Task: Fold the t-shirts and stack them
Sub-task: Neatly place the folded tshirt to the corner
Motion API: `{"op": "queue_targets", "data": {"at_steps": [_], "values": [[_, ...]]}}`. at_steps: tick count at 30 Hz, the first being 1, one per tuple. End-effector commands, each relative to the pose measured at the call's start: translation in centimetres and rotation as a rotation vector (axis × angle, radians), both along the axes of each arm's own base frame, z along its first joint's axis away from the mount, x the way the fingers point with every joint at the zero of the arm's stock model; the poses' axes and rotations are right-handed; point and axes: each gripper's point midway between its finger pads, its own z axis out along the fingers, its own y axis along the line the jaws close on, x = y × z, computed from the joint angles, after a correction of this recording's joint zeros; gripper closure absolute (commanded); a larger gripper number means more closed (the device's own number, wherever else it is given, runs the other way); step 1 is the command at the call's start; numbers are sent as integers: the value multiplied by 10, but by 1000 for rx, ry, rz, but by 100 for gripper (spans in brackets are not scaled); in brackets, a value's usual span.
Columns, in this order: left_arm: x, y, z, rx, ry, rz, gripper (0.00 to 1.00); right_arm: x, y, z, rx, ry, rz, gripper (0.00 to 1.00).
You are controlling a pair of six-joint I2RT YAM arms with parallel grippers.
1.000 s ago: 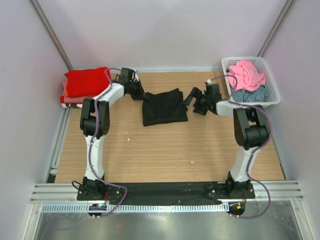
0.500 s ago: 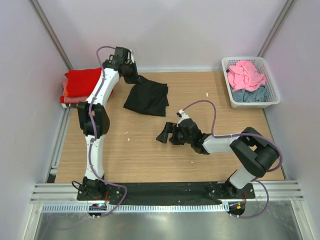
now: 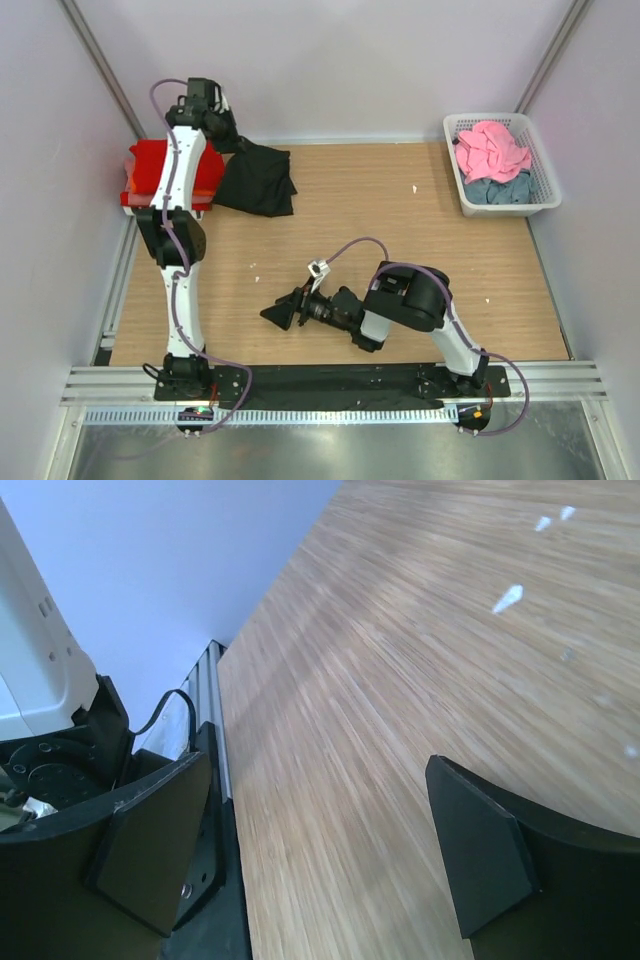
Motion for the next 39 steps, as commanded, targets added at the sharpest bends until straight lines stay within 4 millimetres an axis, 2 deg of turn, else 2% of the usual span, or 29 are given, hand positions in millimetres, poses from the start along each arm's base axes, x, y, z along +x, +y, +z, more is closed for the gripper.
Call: {"op": "queue_targets", "data": {"at_steps": [1,3,9,18,23,24,35,39], "values": [[1,30,47,18,-101,35,100,-45,-65,-163,-476,274,78,4],[0,38,54,26,-116,46,100,-46,-61,-164,-476,253,99,4],[1,44,99,41,-236,59,100,-52,-48,-175,-459,255,161,4],[-5,61,164,75,-407,107,100,-54,-45,-186,-472,263,180,3],[-10,63,190,80,-478,116,100,-54,-41,-192,-477,277,192,3],[-9,81,193,87,-484,150,100,-54,-41,-192,-478,282,192,3],[-5,124,202,54,-513,229,100,-56,-41,-201,-488,311,202,4],[-1,135,190,62,-490,243,100,-56,-40,-205,-492,324,210,3]]}}
